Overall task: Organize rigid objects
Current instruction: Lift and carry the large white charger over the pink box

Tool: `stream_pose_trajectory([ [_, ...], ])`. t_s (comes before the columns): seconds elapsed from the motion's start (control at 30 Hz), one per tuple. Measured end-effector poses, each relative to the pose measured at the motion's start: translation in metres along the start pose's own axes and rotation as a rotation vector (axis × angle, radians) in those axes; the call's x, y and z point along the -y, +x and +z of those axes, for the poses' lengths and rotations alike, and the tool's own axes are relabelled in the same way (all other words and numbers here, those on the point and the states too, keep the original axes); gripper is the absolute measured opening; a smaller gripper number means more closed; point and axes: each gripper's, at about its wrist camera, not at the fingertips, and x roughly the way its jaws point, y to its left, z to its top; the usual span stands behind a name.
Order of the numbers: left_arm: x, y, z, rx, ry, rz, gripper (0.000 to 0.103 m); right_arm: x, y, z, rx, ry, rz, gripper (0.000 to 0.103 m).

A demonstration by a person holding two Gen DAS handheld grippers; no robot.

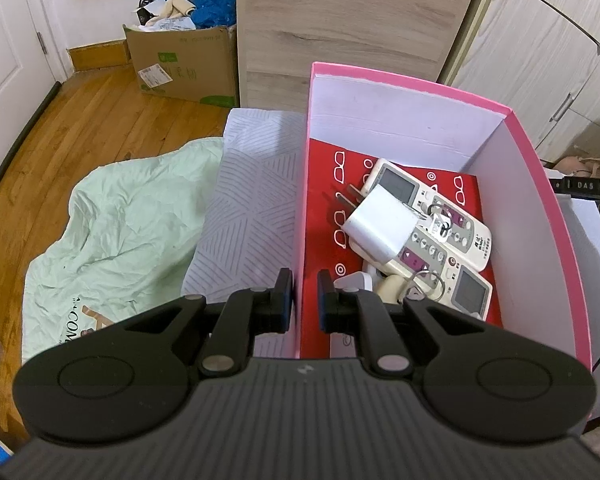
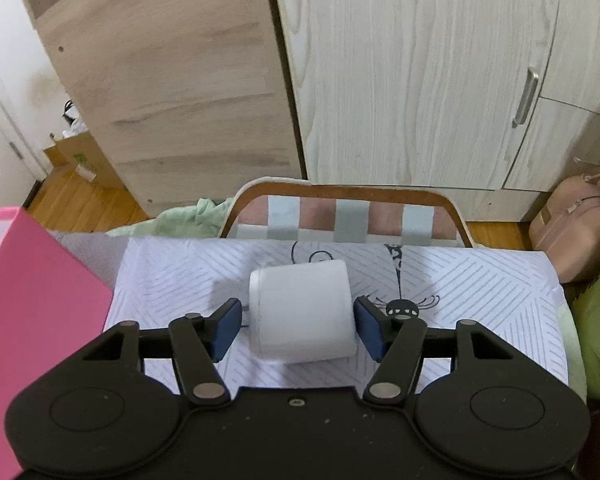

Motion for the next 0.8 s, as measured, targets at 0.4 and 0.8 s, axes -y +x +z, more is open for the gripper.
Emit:
stream_pose_trajectory([
  [0.4, -0.002, -0.001, 0.0, 0.0, -0.002, 0.002, 0.01, 0.009, -0.002, 0.002, -0.021, 0.116, 0.003, 0.061],
  [0.8, -0.002, -0.002, -0.001, 0.002, -0.009, 0.003, 0.01, 0.011, -0.058, 0.008, 0.085, 0.196, 0.168, 0.061],
])
